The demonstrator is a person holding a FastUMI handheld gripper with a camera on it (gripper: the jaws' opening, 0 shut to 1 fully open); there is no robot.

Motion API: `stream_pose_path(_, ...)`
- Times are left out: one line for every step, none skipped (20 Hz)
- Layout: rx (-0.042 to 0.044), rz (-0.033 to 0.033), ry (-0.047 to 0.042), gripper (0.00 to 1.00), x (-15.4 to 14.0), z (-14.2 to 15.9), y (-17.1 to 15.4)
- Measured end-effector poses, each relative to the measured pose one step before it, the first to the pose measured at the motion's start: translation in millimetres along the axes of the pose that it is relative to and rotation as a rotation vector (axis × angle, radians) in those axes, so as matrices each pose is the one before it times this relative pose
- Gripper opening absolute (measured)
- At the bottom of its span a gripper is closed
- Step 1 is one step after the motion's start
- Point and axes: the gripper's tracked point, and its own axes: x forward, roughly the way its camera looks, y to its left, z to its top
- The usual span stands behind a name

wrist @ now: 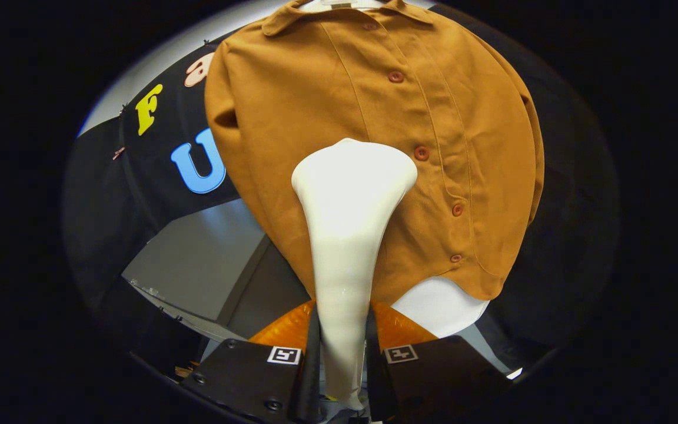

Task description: Iron the clothes twice with a garment steamer, once on the left side and once on the right side.

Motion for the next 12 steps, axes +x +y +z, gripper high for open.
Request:
stream_pose_path(0.00021, -0.00138, -0.03527, 0.37, -10.04, 14.1, -1.25)
stream_pose_path(-0.00088, -0.00431, -0.0385, 0.36, -12.44, 16.3, -2.84)
stream_pose_path(-0.0028, -0.01126, -0.04251, 0.36, -9.95, 18.37, -5.86)
stream_pose_path(-0.00825, -0.01781, -0.0467, 0.36, -7.69, 19.33, -9.13)
stream_pose_path(-0.00169, -0.0195, -0.04653, 0.36, -5.49, 20.53, -10.32)
stream_pose_path(0.00392, -0.0173, -0.04116, 0.36, -3.23, 17.65, -8.92)
stream_pose_path(0.00563, -0.01617, -0.03729, 0.36, -1.11, 17.32, -10.64)
stream_pose_path(0.00611, -0.01509, -0.02795, 0.36, 3.29, 13.45, -10.04)
stream_pose_path(0.00533, -0.01297, -0.02001, 0.36, 5.18, 11.76, -10.8)
stream_pose_path(0.00847, -0.00737, -0.01619, 0.36, 4.68, 10.12, -9.63)
stream_pose_path(0.00518, -0.00323, -0.01182, 0.36, 2.82, 8.41, -7.5)
stream_pose_path(0.0032, -0.00035, -0.00893, 0.36, 4.33, 8.26, -5.78)
